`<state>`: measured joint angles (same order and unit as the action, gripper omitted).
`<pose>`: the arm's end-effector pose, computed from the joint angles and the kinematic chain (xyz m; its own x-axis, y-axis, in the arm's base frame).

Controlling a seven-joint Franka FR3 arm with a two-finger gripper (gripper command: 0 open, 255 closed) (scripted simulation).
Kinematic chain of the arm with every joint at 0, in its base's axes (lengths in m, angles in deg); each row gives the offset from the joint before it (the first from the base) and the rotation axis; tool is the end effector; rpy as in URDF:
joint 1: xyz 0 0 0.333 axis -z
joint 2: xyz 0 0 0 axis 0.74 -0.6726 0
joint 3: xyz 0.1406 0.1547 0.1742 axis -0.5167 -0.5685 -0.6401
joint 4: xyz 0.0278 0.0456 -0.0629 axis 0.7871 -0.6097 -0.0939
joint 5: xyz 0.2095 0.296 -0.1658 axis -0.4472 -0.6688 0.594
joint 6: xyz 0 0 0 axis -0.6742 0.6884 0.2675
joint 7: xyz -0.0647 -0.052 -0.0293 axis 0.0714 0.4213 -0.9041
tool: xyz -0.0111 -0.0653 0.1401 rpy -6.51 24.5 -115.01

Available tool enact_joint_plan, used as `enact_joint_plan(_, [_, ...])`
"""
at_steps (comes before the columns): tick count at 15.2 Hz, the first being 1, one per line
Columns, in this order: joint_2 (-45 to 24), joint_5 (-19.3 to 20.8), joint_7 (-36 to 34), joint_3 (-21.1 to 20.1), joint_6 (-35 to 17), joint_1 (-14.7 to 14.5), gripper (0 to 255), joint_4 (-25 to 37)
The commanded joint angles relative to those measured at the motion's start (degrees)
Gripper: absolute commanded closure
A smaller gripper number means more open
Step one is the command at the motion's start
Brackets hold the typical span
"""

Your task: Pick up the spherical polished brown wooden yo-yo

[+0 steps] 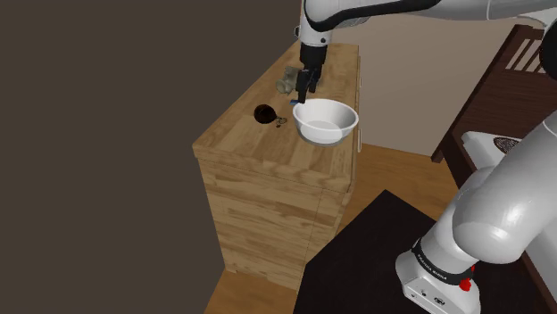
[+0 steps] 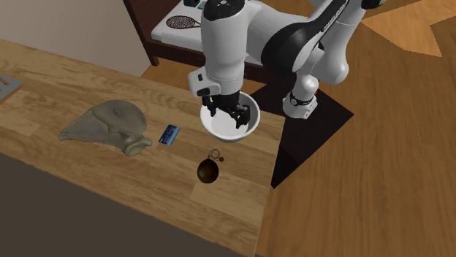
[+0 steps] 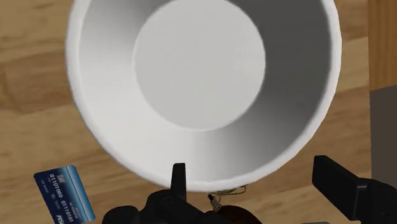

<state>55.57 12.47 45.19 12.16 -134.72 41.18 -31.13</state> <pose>0.5450 0.0132 0.4542 0.9285 0.3709 0.0140 0.3711 -0.9286 -0.0083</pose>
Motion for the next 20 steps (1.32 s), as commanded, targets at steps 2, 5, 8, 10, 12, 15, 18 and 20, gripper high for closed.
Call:
enact_joint_plan(2, [-7.34, -0.88, 4.10, -0.23, 0.78, -0.54, 0, 6.57])
enact_joint_plan(5, [-14.87, -1.57, 7.76, -0.86, 2.26, -0.85, 0, 14.07])
enact_joint_plan(8, [-22.61, -1.95, 11.05, -1.77, 4.44, -1.11, 0, 22.51])
enact_joint_plan(10, [-26.65, -2.01, 12.57, -2.31, 5.84, -1.26, 0, 27.22])
enact_joint_plan(12, [-26.66, -2.01, 12.61, -2.33, 4.30, -1.27, 0, 25.69])
enact_joint_plan(15, [-26.80, -2.03, 12.66, -2.34, 2.06, -1.29, 0, 23.60])
enact_joint_plan(18, [-27.02, -2.06, 12.71, -2.35, 0.18, -1.31, 0, 21.93])
enact_joint_plan(20, [-26.99, -2.05, 12.71, -2.35, 0.21, -1.31, 255, 21.93])
